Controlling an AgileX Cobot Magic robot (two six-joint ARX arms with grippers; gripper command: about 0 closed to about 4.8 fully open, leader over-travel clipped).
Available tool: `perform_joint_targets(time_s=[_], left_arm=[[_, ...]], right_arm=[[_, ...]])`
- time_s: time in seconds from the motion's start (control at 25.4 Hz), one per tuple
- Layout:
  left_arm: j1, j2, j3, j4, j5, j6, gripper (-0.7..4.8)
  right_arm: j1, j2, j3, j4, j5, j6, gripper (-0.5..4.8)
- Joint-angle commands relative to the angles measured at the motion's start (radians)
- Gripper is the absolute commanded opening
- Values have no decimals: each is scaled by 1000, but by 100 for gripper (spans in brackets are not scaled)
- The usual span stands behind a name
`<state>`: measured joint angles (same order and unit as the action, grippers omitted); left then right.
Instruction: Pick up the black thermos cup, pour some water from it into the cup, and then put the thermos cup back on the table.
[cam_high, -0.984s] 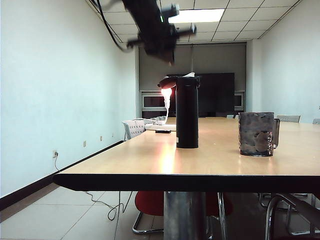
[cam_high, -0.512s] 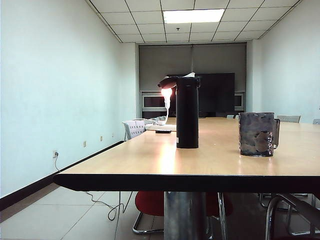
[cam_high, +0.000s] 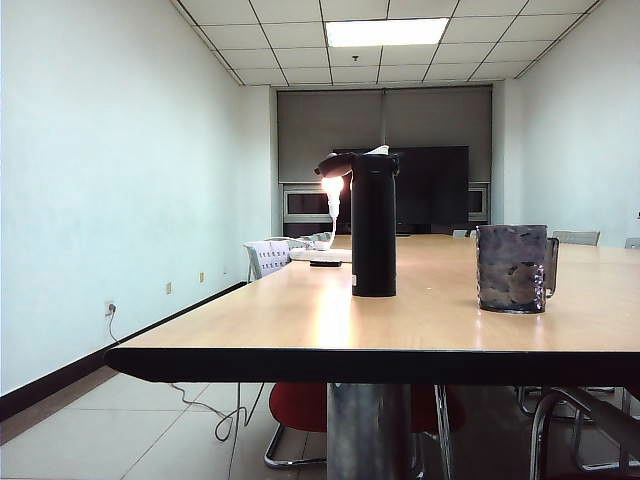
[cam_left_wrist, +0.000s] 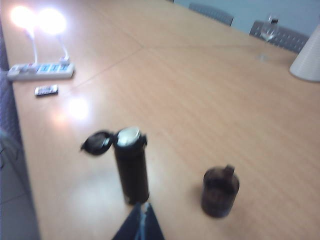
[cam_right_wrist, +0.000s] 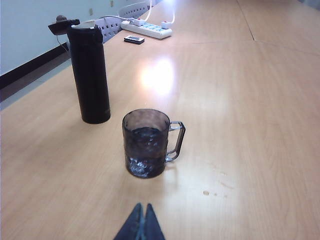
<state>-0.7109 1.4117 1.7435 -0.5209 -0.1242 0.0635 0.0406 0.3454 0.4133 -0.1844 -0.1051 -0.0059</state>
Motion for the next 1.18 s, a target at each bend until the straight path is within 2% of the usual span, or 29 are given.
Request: perform_joint_targets(time_s=[0.04,0.31,0.51,0.67,0.91,1.02,1.18], left_arm=[[-3,-107,-120,40,-5,3,-5],[-3,-372,-433,158,28,-14,-5],[-3,-533,-617,167,36,-19,-6],[-3,-645,-759,187,58,-55,-5],[-3,-861,-1012,282,55,-86,-6],[2,-972,-1122,307,-3,-90,-6],[56,-1064,-1247,335,-3,-142,-5]], right_arm=[[-1,-27,1,-47,-2,-2,-1],[-1,-67,1,-111,-2,-2,-1],[0,-73,1,-111,-2,-2,-1],[-1,-76,1,-111,-2,-2,-1],[-1,-76,1,-111,-2,-2,-1],[-1,-76,1,-111,-2,-2,-1],[-1,-76,1,-111,-2,-2,-1]])
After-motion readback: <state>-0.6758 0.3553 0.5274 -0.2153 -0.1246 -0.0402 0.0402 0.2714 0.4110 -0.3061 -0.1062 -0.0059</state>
